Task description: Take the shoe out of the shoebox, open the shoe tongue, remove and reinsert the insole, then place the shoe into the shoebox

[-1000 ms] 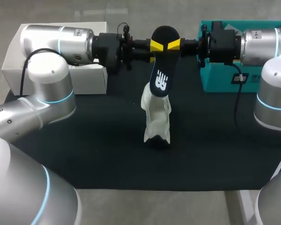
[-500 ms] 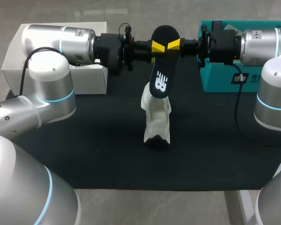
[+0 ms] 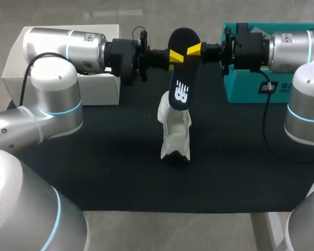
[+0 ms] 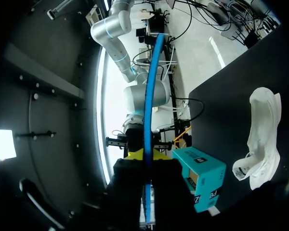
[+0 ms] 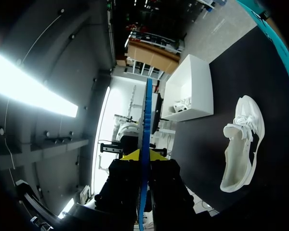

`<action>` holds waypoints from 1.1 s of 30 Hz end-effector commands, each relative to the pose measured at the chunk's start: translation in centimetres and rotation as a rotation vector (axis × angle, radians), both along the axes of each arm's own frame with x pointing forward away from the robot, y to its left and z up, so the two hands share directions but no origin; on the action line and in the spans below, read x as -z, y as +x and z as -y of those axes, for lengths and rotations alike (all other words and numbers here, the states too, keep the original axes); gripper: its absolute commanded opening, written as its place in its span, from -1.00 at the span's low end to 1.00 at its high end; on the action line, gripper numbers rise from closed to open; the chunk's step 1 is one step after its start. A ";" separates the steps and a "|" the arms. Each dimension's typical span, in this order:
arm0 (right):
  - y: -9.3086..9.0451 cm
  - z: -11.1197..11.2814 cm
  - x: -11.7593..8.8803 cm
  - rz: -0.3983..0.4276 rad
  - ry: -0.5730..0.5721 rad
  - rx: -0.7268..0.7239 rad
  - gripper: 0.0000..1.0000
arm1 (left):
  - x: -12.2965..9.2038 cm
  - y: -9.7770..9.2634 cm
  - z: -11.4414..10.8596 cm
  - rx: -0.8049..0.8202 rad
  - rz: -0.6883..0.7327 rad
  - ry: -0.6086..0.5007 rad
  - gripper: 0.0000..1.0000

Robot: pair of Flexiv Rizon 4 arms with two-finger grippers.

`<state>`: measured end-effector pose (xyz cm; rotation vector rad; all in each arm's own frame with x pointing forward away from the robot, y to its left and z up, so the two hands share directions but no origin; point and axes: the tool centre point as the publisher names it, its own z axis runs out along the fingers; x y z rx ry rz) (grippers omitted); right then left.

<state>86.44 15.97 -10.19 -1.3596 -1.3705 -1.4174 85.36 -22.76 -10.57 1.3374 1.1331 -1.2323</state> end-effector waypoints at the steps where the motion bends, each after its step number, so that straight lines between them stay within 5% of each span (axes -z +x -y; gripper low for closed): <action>1: 0.0 -0.1 0.2 -0.004 0.004 0.016 1.00 | 0.0 -0.4 0.1 -0.003 -0.006 0.007 -1.00; 13: 0.1 1.7 1.1 -0.033 -0.050 0.065 1.00 | 0.1 -0.7 -1.2 -0.032 -0.026 0.038 -1.00; 21: -1.0 3.9 1.9 -0.053 -0.299 0.015 1.00 | 0.3 -0.7 -1.6 -0.040 -0.032 0.046 -1.00; 33: -1.1 4.3 2.0 -0.063 -0.306 0.029 1.00 | 0.5 -1.8 -1.8 -0.076 -0.051 0.049 -1.00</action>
